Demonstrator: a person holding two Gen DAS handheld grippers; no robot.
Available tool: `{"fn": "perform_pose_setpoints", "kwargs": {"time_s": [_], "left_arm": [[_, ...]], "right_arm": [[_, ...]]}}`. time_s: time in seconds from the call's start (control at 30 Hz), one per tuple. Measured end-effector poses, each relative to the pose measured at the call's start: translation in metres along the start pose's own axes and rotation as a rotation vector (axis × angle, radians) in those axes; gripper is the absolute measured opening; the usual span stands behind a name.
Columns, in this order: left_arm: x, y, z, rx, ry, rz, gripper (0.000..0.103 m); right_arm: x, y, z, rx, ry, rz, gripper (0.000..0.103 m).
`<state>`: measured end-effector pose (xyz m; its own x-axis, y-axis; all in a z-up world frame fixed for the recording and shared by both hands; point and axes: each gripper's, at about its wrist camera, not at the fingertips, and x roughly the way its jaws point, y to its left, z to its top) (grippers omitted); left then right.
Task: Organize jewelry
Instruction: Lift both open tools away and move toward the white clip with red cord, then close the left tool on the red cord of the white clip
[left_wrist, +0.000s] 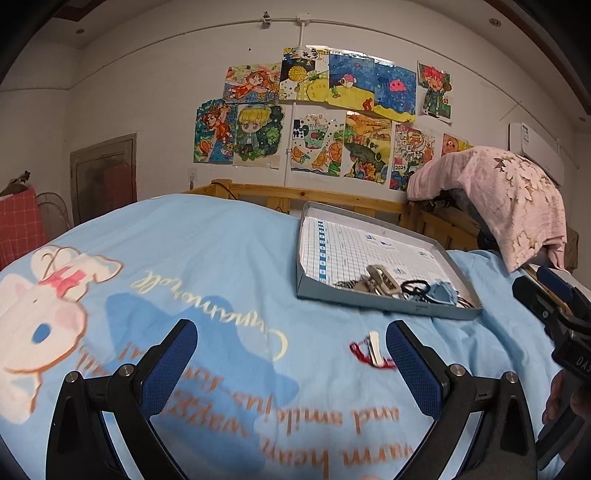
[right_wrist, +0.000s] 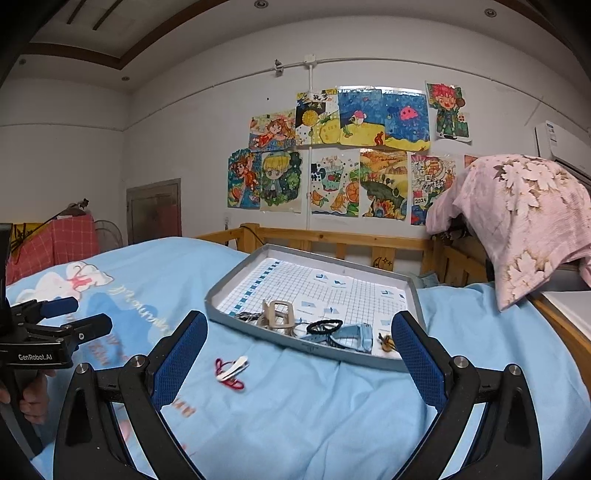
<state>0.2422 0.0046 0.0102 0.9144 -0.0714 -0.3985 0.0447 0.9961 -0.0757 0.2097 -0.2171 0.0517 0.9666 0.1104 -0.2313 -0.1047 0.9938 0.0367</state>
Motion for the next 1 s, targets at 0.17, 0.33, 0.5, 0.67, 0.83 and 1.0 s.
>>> {"fn": "perform_pose_setpoints", "kwargs": {"time_s": [0.17, 0.33, 0.5, 0.67, 0.83, 1.0], "left_arm": [[0.027, -0.006, 0.008, 0.000, -0.008, 0.006, 0.103], [0.049, -0.009, 0.010, 0.015, 0.005, 0.009, 0.103], [0.066, -0.010, 0.002, 0.015, 0.051, 0.007, 0.103], [0.072, -0.009, -0.007, 0.024, 0.071, 0.004, 0.103], [0.075, -0.008, -0.012, 0.030, 0.084, -0.026, 0.103], [0.080, -0.007, -0.017, 0.033, 0.102, -0.072, 0.101]], "right_arm": [[0.029, 0.001, -0.002, -0.004, 0.009, 0.006, 0.098], [0.052, -0.005, -0.007, 0.023, 0.027, 0.013, 0.098], [0.072, -0.014, -0.019, 0.078, 0.074, 0.047, 0.098], [0.084, -0.018, -0.033, 0.106, 0.117, 0.072, 0.098], [0.095, -0.018, -0.041, 0.111, 0.150, 0.107, 0.090], [0.105, -0.020, -0.048, 0.133, 0.185, 0.154, 0.074]]}}
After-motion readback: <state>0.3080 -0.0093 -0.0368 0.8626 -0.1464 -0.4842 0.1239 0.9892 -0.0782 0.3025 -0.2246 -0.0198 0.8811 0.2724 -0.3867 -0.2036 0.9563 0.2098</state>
